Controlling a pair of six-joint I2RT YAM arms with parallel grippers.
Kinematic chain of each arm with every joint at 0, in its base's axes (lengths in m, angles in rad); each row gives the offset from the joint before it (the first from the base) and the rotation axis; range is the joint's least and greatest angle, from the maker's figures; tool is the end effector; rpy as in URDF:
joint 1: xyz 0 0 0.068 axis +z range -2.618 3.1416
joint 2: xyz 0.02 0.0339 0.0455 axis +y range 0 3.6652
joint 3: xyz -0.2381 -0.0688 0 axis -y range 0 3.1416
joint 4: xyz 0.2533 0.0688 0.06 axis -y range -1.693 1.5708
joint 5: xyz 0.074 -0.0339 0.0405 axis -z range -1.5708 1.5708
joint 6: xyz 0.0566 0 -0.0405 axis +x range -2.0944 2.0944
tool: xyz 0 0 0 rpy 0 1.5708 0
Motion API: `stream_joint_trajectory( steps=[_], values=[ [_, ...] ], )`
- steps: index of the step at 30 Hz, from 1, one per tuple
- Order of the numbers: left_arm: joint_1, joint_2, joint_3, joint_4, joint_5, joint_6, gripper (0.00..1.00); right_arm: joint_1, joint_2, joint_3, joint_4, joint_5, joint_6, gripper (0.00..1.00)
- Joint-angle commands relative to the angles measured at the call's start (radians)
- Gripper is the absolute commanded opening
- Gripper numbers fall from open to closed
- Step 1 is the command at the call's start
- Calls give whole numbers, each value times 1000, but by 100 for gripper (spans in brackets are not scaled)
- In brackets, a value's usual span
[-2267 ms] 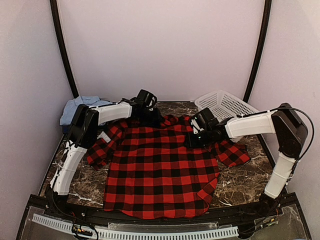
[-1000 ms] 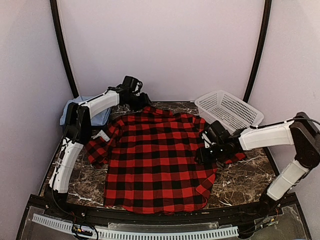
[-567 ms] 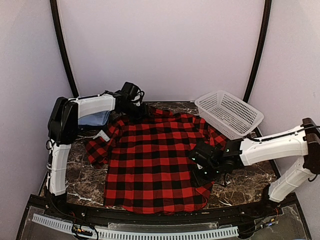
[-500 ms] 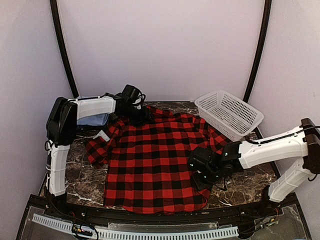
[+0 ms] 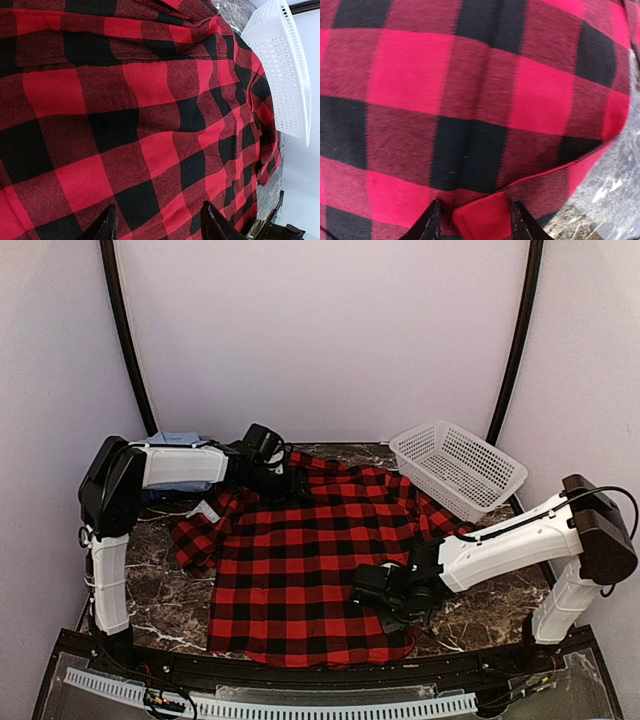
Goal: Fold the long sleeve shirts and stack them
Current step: Flatten out the crumpled shirt at the center of the board.
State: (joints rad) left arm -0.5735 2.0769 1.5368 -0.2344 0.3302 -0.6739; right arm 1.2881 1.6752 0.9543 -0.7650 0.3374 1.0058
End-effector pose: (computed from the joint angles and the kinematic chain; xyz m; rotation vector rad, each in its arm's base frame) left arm 0.3888 -0.2730 0.1538 0.0498 2.5178 -0.9569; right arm 0.0976 0.2689 0.1012 -0.3736 2.7733 -0.0877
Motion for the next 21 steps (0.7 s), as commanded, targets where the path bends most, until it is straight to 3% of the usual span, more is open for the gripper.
stream_joint_trajectory(
  steps=[1,9,14,21],
  values=[
    [2,-66,-34,18,-5,3,56,12,-8,8,-110,73,102,43],
    [7,-66,-104,32,-19,1,56,14,-97,-65,-137,61,205,24],
    [13,-67,-115,24,-19,6,56,17,-184,-140,-184,30,295,25],
    [21,-72,-110,20,-15,12,56,53,-425,-271,-252,-31,483,37]
  ],
)
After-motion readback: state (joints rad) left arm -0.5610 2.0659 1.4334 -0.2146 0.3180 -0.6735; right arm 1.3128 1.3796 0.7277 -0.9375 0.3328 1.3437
